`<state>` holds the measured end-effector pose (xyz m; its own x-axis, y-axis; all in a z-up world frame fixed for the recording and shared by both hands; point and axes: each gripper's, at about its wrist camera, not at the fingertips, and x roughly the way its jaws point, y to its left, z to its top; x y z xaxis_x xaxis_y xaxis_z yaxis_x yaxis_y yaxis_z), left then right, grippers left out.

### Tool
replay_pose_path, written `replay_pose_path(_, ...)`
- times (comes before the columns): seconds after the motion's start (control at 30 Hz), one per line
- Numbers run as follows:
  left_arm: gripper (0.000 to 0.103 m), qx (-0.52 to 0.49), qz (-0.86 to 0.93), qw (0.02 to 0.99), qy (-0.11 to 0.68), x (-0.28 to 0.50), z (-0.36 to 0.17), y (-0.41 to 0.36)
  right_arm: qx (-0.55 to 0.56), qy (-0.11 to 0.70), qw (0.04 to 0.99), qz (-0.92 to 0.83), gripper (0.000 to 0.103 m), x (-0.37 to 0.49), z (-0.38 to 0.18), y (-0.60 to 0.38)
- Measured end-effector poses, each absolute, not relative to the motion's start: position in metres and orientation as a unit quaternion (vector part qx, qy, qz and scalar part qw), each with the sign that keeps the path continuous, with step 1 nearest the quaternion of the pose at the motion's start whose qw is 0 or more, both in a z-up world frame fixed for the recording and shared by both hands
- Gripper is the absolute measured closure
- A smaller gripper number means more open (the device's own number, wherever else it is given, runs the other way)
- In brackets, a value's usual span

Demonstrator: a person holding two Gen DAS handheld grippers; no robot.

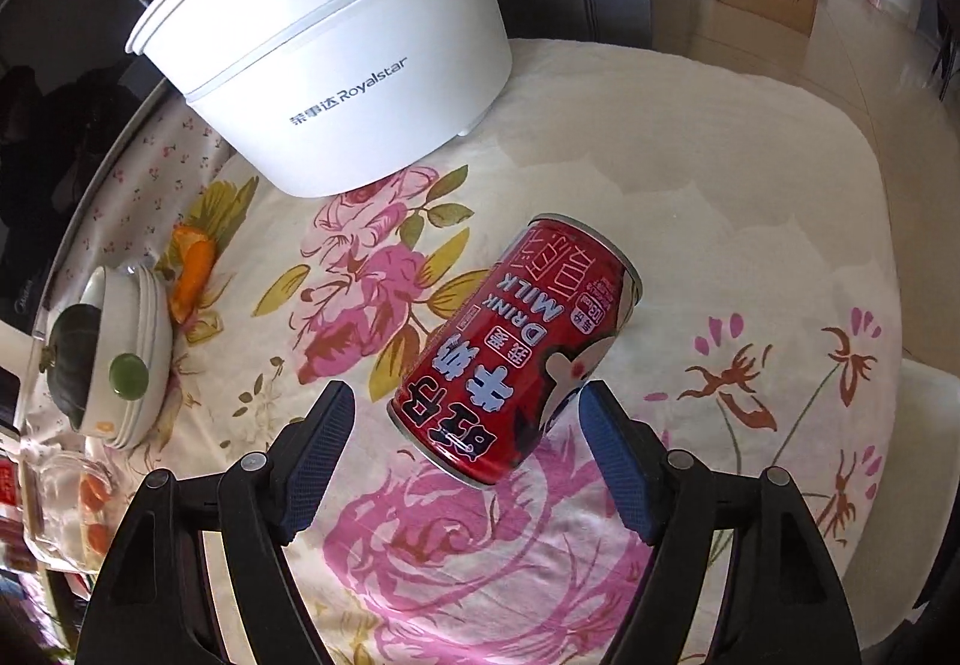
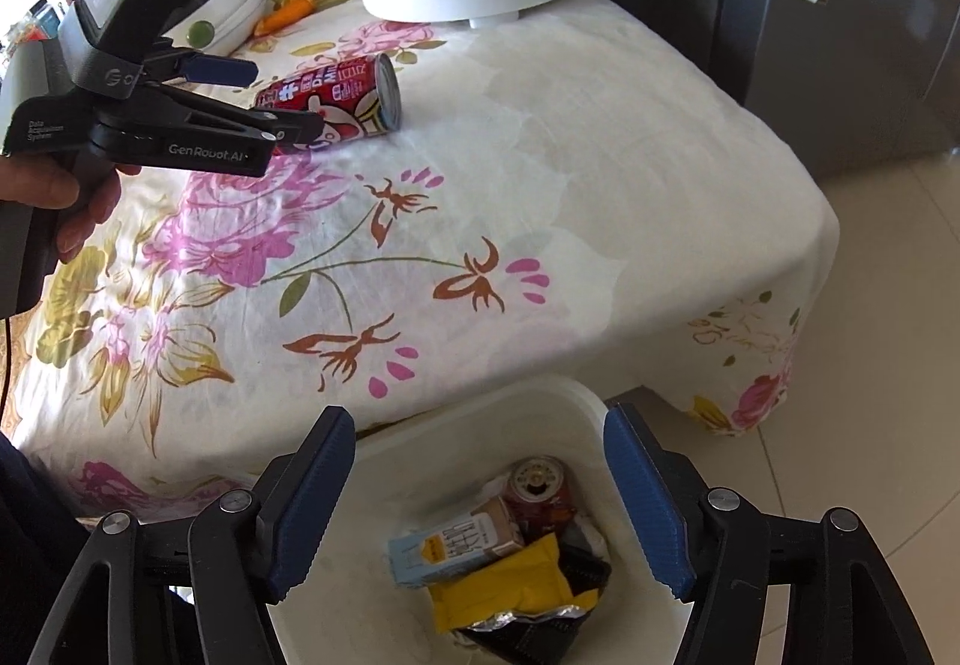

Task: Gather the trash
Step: 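Grasp the red milk can with the left tool and lift it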

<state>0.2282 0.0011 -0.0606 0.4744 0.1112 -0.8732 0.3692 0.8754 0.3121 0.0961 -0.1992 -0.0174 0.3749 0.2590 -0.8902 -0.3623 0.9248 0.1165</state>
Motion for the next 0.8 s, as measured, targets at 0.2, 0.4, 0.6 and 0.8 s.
replay_pose_path(0.2, 0.024, 0.243, -0.082, 0.821, 0.511, 0.233, -0.070, -0.003, -0.064, 0.524, 0.828, 0.187, 0.029, 0.103, -0.020, -0.188)
replay_pose_path(0.4, 0.038, 0.206, -0.081, 0.826, 0.519, 0.237, -0.071, 0.001, -0.076, 0.525, 0.826, 0.191, 0.029, 0.107, -0.022, -0.177)
replay_pose_path(0.6, 0.042, 0.137, -0.070, 0.830, 0.536, 0.240, -0.069, 0.013, -0.079, 0.522, 0.828, 0.190, 0.029, 0.110, -0.019, -0.171)
replay_pose_path(0.8, 0.043, 0.094, -0.057, 0.830, 0.547, 0.237, -0.065, 0.022, -0.049, 0.532, 0.826, 0.183, 0.029, 0.122, -0.018, -0.169)
